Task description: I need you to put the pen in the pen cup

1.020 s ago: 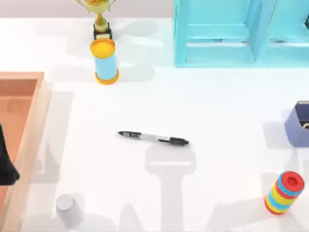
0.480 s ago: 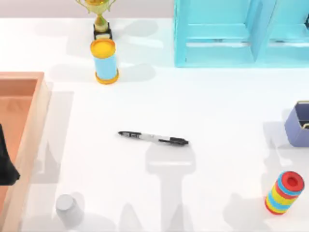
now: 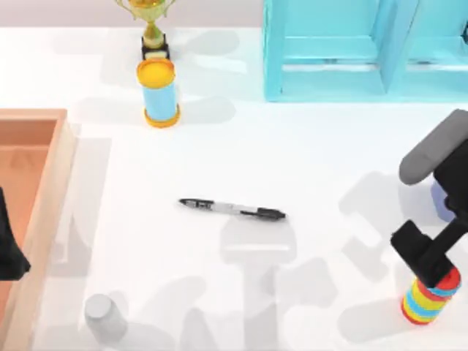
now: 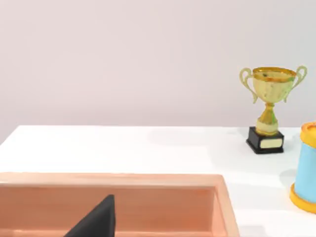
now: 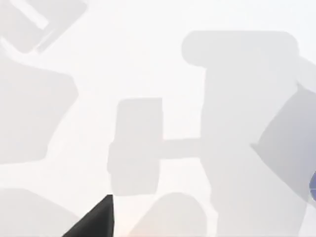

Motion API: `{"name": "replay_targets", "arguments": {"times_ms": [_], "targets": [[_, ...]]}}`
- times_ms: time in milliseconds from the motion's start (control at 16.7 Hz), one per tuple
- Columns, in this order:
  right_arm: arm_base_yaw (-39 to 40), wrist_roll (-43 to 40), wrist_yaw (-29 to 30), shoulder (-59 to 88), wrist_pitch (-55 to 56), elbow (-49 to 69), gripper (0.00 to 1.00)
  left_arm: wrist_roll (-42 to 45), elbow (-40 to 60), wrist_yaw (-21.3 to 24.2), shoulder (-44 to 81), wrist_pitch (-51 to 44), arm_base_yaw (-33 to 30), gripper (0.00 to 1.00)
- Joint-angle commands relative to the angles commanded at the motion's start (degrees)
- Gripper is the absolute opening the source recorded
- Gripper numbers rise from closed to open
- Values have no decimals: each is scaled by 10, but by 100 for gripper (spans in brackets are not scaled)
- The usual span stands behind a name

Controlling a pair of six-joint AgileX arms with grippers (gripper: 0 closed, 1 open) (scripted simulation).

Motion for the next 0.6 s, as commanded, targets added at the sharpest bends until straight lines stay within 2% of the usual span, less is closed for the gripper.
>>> {"name": "replay_targets", "arguments": {"times_ms": [300, 600], "targets": [[99, -72, 33, 286, -160, 209, 100, 0, 0, 0, 0, 0, 0, 100], [172, -114, 76, 498, -254, 430, 100, 0, 0, 0, 0, 0, 0, 100]]}}
